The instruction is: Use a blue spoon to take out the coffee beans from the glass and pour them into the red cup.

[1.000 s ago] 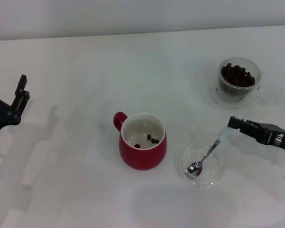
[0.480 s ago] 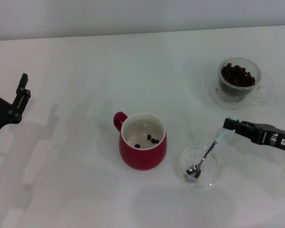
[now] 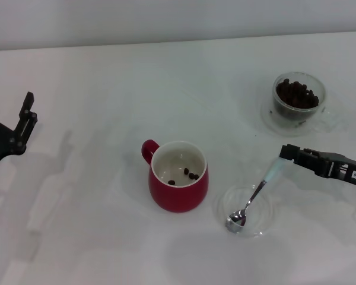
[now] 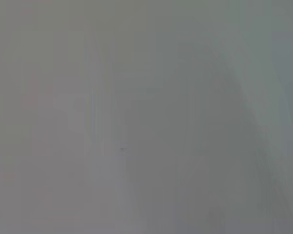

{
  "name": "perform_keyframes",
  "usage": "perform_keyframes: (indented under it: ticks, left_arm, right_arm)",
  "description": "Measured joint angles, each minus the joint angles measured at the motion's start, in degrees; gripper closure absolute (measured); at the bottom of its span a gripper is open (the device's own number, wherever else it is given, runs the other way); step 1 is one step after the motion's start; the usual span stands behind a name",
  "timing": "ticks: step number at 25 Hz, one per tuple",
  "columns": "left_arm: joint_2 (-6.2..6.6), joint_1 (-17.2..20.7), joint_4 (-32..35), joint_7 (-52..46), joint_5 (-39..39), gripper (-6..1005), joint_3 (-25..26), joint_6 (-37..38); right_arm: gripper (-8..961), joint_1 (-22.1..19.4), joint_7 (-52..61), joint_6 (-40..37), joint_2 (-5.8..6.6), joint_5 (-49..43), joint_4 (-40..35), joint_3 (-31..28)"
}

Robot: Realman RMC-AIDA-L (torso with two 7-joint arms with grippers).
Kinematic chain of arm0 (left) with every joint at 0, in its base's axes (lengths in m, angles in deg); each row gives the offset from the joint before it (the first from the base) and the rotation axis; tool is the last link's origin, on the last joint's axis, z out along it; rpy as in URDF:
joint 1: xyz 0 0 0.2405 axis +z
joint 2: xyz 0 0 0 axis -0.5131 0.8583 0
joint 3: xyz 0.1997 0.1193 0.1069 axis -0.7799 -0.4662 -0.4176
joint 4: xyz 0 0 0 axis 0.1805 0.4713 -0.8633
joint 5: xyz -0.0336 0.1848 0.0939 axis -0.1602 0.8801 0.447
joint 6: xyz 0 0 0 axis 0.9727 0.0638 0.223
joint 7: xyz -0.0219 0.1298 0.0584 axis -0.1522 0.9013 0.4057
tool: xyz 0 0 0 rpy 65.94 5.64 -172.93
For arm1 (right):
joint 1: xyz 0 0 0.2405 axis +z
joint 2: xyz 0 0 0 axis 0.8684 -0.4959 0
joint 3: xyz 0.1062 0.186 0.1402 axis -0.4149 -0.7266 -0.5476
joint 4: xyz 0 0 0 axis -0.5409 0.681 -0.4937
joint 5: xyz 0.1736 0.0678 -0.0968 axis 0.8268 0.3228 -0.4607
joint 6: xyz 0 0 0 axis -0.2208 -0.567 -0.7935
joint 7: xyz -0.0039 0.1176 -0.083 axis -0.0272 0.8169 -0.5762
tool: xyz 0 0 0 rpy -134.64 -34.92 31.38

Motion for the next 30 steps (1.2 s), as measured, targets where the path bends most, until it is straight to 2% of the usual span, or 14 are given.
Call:
perform_keyframes:
  ticks: [3,11,18,26,30]
  left_arm:
    - [0.00,-0.05,0.00,0.00,-0.03,325,0.04,0.00]
    - [-0.03,-0.22,0.01,0.00,-0.08,324,0.06,-0.21]
    - [-0.09,-0.29,0.01,0.00,-0.22,323,0.05,-0.77]
    - [-0.09,-0.97,0.01,0.00,-1.64,322,0.15,-2.60]
    - [-0.10,-1.25,-0.15,0.00,-3.25,322,0.20,-2.89]
  right_arm:
    - [716,0.01,0.01,-0.69,0.00,0.00,0.00,0.05]
    - [708,-0.02,-0.26,-2.63,0.07,0.03,0.00,0.21]
    - [702,-0.23,-0.45,-1.63,1.06,1.10,-0.55,-1.34]
    - [694,-0.63,-5.34,-0.87,3.37,1.40,-0.70,-11.93]
    - [690,-0.99,-12.04,-1.78,3.43,1.41,-0.71,-19.17]
